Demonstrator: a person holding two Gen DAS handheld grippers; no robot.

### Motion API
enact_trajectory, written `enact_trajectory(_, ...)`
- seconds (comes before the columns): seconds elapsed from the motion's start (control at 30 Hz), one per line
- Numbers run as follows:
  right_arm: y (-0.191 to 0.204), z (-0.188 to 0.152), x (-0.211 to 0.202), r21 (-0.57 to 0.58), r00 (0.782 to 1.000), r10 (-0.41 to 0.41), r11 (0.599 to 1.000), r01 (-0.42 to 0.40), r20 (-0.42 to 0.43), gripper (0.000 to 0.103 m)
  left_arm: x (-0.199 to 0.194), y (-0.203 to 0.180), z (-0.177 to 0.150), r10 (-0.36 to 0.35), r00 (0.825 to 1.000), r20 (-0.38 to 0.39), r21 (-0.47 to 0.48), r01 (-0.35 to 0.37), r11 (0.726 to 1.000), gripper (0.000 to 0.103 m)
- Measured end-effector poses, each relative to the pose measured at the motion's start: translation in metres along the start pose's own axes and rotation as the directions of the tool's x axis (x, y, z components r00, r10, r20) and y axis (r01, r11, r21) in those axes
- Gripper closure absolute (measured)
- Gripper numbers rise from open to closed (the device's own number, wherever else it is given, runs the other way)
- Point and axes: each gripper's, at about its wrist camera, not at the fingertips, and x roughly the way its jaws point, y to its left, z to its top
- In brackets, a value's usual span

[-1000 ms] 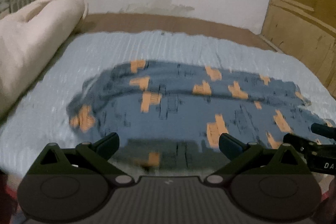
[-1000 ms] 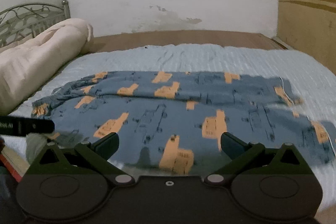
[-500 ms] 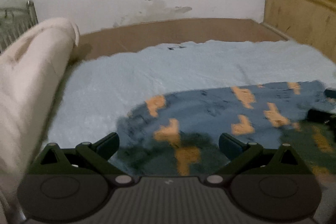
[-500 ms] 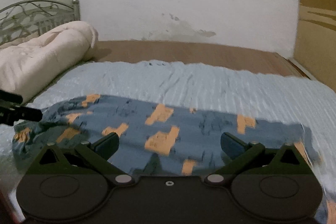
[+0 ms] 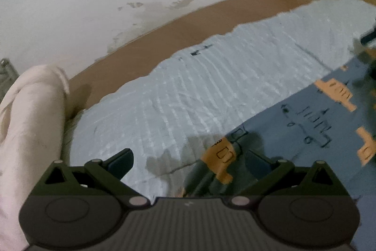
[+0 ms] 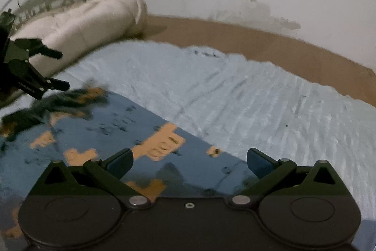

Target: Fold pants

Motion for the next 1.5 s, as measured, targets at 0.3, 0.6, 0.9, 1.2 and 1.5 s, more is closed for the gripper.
enact_trajectory(0.3, -0.027, 0.003, 0.043, -0.048, 0.997, 0.014, 0.999, -0.017, -0.077, 0.001, 0.044, 0.005, 0.006, -0.083, 0.996, -0.024, 0.08, 0.085, 0.993, 0.0)
enact_trajectory(0.6, -0.038, 0.005, 0.061, -0.089, 0.986, 0.047, 0.994, -0.062, -0.161, 0.011, 0.076, 0.028, 0.008, -0.23, 0.966, -0.121, -0.003, 0.231, 0.973, 0.004)
enact_trajectory(0.9, -0.039, 0.006, 0.052, -0.124, 0.976, 0.084, 0.986, -0.11, -0.2, 0.051, 0.082, 0.039, 0.005, -0.425, 0.886, -0.186, -0.15, 0.401, 0.904, 0.074)
enact_trajectory(1.2, -0.024, 0.012, 0.052, -0.169, 0.971, 0.014, 0.984, -0.056, -0.238, 0.101, 0.065, 0.037, 0.007, -0.306, 0.938, -0.164, -0.26, 0.258, 0.93, 0.103)
enact_trajectory(1.5, -0.007, 0.043, 0.041, -0.281, 0.989, -0.145, 0.95, 0.134, -0.019, 0.102, 0.038, 0.055, 0.018, -0.113, 0.994, 0.003, -0.271, 0.109, 0.956, 0.103)
